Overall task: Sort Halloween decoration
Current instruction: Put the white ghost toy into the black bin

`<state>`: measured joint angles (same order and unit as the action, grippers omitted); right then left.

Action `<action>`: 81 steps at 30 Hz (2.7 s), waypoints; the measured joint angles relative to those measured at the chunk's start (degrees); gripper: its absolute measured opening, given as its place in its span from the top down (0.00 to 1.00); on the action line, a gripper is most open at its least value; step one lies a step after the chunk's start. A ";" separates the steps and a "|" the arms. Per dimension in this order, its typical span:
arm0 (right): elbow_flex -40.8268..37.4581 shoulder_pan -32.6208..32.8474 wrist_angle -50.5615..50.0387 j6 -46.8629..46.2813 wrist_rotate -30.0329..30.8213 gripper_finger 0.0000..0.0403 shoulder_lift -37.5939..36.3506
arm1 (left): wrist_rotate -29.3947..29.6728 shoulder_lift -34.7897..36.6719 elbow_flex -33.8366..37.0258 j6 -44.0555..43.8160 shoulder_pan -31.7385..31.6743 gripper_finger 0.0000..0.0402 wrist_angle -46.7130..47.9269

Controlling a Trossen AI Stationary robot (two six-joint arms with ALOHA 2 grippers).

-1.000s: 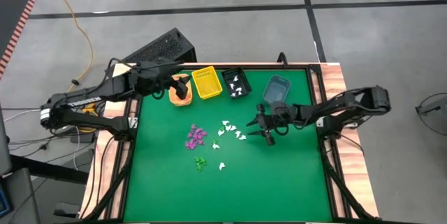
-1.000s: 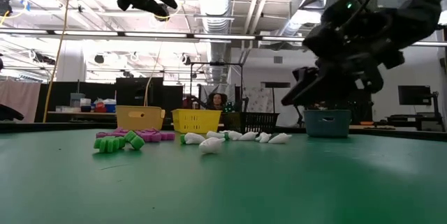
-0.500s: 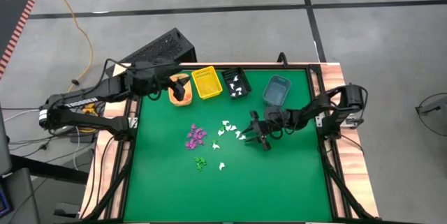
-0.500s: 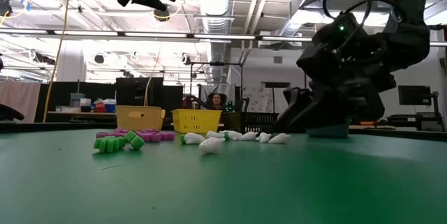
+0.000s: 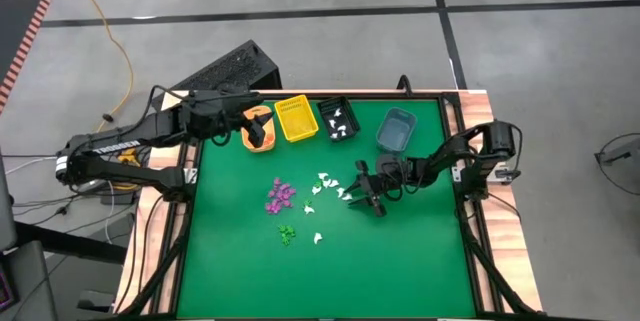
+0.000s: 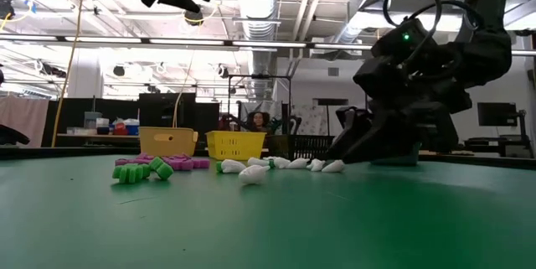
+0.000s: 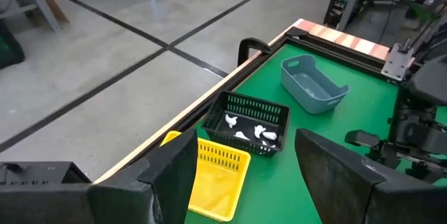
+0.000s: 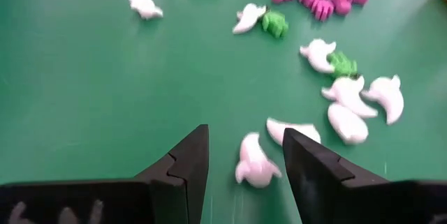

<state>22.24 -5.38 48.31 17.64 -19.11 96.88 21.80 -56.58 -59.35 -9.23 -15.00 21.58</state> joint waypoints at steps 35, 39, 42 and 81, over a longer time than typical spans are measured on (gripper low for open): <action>3.32 0.43 -1.29 -6.67 2.72 0.71 6.47 | 0.02 0.02 0.00 1.68 0.00 0.42 -0.04; 3.34 0.61 -1.72 -8.22 3.91 0.77 6.47 | 0.01 0.02 0.00 2.08 0.00 0.42 -0.04; 3.34 0.94 -1.79 -11.02 4.54 0.80 6.48 | 0.00 0.02 0.00 2.05 0.00 0.42 -0.05; 18.72 -13.41 -20.80 -20.63 23.85 0.81 -11.26 | -0.63 0.76 0.00 4.50 0.00 0.42 -2.24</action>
<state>40.96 -18.80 27.51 -2.98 4.73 85.62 21.17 -55.82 -59.35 -4.73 -15.00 19.34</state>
